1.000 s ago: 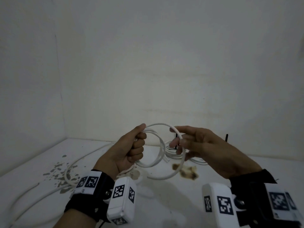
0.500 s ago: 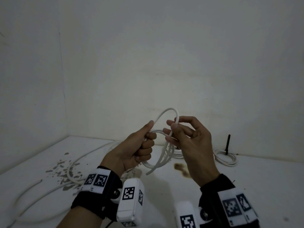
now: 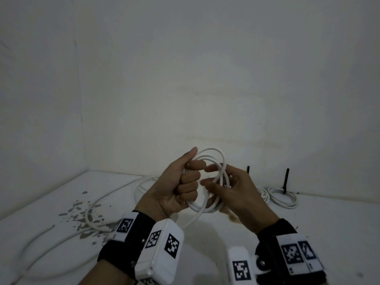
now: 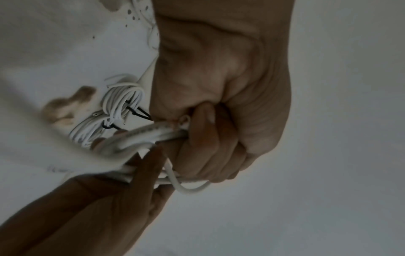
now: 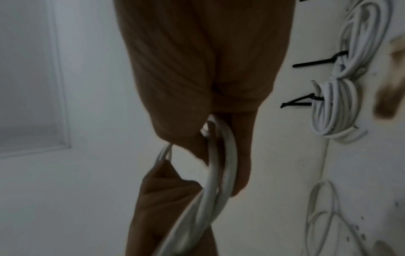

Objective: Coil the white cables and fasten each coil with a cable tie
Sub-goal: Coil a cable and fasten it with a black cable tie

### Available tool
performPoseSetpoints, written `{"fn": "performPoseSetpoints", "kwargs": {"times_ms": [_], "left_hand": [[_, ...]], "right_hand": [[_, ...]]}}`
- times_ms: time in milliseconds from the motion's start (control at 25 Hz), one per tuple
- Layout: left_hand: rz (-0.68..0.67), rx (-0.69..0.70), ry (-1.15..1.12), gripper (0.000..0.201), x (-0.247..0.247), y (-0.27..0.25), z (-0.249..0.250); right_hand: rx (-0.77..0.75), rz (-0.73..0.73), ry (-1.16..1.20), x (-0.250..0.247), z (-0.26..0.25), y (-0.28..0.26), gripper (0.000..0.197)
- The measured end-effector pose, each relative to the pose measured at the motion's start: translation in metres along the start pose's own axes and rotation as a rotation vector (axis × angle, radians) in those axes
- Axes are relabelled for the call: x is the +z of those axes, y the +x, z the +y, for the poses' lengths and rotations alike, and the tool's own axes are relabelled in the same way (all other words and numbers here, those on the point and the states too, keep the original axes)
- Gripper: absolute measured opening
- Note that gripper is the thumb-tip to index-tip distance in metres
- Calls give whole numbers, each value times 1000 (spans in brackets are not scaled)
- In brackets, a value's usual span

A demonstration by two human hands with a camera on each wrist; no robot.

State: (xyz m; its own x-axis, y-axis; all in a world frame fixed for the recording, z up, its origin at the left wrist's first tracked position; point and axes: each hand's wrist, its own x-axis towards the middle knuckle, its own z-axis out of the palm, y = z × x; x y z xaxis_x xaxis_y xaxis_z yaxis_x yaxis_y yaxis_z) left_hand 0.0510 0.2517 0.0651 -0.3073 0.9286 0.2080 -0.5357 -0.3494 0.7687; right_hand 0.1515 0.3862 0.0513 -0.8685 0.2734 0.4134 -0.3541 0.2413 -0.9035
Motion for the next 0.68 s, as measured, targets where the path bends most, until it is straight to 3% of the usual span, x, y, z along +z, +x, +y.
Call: {"fn": "performPoseSetpoints", "kwargs": {"times_ms": [80, 160, 280, 360, 440, 520, 680], "left_hand": [[46, -4, 64, 45, 7, 3, -6], [115, 0, 97, 45, 10, 6, -9], [202, 8, 132, 44, 3, 3, 0], [224, 14, 123, 44, -4, 0, 6], [253, 27, 119, 43, -8, 0, 8], [320, 53, 137, 42, -12, -1, 12], [484, 99, 301, 43, -22, -9, 22]], "right_hand": [[-80, 242, -211, -1, 9, 3, 16], [-125, 396, -350, 1, 14, 4, 23], [44, 393, -162, -1, 14, 7, 19], [161, 298, -116, -5, 12, 9, 14], [195, 192, -137, -9, 11, 9, 45], [254, 156, -45, -13, 5, 9, 60], [323, 302, -14, -24, -1, 11, 46]]}}
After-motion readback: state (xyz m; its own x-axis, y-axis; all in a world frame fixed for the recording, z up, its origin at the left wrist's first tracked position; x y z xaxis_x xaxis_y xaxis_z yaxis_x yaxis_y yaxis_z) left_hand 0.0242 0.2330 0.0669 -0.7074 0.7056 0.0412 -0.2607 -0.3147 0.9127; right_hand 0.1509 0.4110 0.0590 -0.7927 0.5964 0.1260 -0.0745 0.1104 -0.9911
